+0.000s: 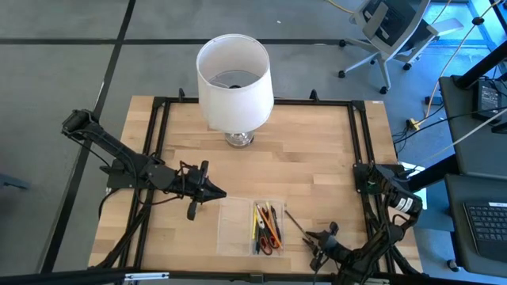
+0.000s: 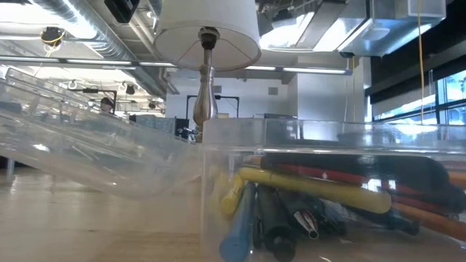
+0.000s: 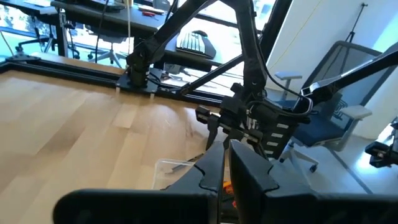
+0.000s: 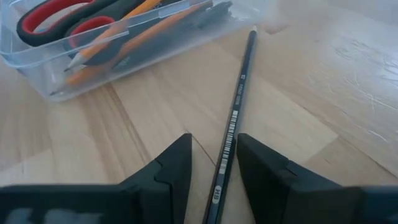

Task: Pick & place school supplies into a supply box
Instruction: Put the black pencil into the transparent supply box

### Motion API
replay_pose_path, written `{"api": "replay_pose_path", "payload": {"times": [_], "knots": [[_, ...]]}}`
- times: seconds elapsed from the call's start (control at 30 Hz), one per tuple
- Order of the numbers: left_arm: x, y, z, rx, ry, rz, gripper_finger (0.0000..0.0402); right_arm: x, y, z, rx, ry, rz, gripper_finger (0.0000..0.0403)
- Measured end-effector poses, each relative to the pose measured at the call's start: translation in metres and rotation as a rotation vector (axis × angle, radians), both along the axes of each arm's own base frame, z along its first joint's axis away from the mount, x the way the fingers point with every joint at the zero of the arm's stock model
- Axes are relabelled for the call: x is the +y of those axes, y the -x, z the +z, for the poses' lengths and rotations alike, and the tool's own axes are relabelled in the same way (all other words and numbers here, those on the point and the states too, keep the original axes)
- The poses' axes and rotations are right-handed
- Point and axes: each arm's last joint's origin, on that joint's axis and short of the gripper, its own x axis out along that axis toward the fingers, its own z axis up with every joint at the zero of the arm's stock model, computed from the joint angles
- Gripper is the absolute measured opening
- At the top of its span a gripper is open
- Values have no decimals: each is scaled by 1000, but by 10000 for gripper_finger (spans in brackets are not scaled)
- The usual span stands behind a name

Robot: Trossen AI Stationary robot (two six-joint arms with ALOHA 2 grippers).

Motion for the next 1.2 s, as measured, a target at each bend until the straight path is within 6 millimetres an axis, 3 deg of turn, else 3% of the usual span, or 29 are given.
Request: {"api": "replay_pose_path", "payload": {"times": [0.3, 0.87, 1.2], "knots": [[0, 0, 0, 0, 1, 0, 17, -1, 0, -1, 92, 28, 28, 127], [0, 0, 0, -3, -25, -4, 17, 0, 0, -1, 95, 40, 40, 30], [0, 0, 0, -4, -25, -4, 17, -5, 2, -1, 50, -55, -75, 31]]}}
